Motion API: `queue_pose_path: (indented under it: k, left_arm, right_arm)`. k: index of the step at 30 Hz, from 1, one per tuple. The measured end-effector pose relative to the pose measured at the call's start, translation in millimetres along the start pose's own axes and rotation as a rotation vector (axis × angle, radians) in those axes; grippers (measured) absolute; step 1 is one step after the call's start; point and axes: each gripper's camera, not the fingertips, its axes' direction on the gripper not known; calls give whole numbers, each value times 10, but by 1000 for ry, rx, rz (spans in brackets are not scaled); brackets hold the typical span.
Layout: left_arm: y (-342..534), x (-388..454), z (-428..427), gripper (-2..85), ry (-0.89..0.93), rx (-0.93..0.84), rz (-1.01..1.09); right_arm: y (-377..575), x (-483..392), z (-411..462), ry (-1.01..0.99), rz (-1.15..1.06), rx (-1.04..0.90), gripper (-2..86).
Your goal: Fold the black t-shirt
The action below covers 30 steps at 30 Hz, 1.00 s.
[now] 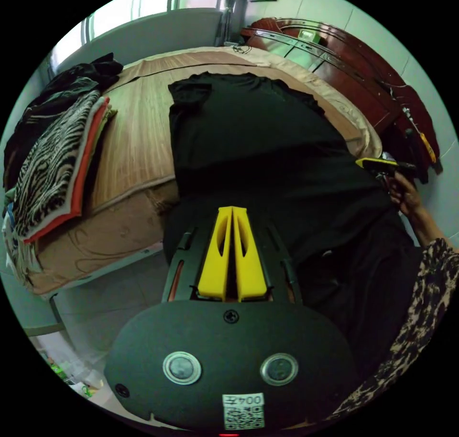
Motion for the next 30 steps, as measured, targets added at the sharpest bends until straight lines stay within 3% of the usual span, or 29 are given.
queue_pose_path:
  k: [6,14,30]
  left_arm:
    - [24,234,-23,2,-95,15,38]
    - [-15,345,-2,2,-83,0,30]
    - [-90,416,52,2,-34,-2,-1]
  right_arm:
    - [109,-388,-96,132,-68,16,0]
    - [186,-479,-232,35,-25,18,1]
    - [258,-779,-332,98,-50,14,-1]
